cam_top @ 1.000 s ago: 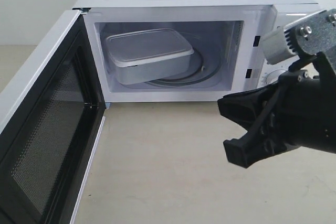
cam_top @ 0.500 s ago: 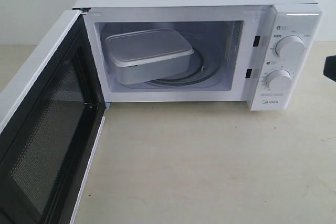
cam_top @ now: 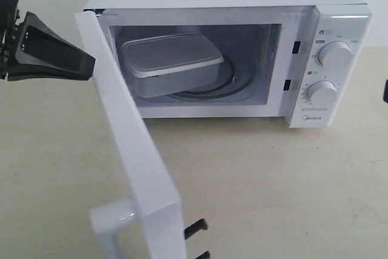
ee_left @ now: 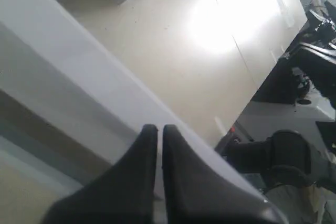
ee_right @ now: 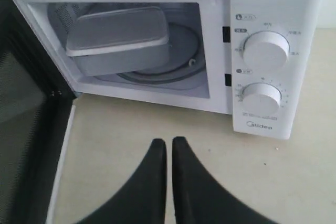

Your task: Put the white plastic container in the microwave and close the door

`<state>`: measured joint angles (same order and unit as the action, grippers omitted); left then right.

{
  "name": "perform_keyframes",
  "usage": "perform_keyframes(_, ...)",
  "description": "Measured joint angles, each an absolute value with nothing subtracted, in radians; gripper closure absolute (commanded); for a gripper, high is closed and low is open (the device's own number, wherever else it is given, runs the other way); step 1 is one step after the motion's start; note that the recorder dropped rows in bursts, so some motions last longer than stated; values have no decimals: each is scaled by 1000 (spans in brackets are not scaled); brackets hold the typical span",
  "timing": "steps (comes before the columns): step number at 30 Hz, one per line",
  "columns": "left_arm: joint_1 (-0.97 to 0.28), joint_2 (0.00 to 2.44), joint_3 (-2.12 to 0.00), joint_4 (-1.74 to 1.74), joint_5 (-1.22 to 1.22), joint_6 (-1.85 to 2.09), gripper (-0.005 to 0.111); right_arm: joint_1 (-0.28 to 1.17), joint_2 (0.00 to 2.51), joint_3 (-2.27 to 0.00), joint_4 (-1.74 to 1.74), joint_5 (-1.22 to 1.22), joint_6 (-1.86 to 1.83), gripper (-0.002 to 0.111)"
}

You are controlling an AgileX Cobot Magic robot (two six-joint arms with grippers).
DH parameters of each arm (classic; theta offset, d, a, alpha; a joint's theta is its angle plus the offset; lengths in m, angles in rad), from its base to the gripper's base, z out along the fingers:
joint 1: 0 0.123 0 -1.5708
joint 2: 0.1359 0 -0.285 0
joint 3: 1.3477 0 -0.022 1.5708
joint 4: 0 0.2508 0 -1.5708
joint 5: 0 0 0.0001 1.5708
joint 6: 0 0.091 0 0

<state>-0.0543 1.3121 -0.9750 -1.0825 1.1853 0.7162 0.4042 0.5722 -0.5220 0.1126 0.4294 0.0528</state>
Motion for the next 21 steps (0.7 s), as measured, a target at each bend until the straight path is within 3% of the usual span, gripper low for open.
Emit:
perform_keyframes(4, -58, 1215, -975, -867, 1086, 650, 102, 404, 572, -537, 521, 372, -348, 108)
perform_keyframes(10, -55, 985, -975, -677, 908, 487, 102, 404, 572, -537, 1019, 504, -948, 108)
perform_keyframes(21, -55, 549, -875, -322, 762, 146, 102, 404, 713, -537, 1242, 659, -1179, 108)
